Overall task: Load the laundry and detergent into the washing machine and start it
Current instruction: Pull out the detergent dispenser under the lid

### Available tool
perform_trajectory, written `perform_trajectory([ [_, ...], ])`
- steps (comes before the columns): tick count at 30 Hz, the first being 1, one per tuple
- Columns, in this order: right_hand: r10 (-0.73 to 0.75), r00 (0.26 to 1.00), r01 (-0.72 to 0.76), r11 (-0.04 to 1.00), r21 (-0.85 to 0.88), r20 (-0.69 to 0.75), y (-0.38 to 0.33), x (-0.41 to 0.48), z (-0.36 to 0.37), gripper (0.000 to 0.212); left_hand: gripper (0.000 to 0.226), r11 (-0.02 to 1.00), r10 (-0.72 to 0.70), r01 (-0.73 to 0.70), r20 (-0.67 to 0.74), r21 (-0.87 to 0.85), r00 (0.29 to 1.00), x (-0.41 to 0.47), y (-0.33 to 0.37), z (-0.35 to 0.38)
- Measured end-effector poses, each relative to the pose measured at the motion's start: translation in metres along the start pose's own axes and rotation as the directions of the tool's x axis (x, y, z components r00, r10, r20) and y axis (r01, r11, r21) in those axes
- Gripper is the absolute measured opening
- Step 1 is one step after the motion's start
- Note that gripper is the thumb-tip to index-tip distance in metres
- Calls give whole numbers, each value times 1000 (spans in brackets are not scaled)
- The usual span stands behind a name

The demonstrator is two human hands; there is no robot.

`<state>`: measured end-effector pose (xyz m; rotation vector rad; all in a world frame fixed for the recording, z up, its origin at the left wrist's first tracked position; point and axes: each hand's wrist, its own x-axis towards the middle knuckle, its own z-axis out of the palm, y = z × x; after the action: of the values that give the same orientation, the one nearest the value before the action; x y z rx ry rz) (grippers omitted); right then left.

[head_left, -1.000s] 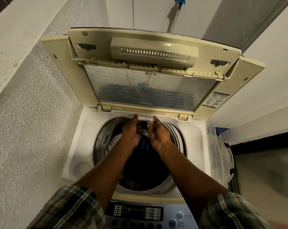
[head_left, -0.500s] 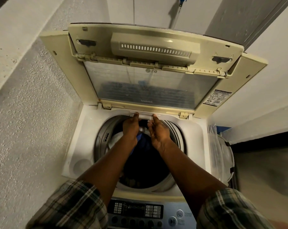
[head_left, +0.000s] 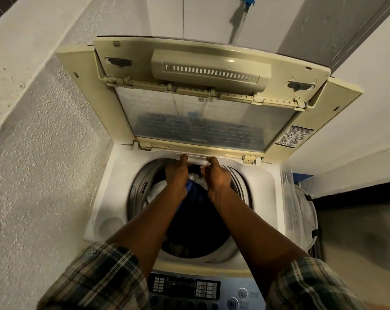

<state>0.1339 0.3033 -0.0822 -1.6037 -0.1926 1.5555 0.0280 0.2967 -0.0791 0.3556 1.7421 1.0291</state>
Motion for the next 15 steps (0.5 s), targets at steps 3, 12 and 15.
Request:
perform_trajectory([
  [3,1,1000,-2,999,-42,-25,-4,0,0,26,32,1000,8,-8,-13,14,1000,-1,1,1],
  [12,4,999,-8,995,-97,-34,-2,5,-4,34,37,998,6,-4,-28,66,1000,-10,-1,1],
  [15,5,999,-8,996,-93,-37,8,3,-13,24,43,998,-4,5,-20,70,1000,-16,-13,-5],
])
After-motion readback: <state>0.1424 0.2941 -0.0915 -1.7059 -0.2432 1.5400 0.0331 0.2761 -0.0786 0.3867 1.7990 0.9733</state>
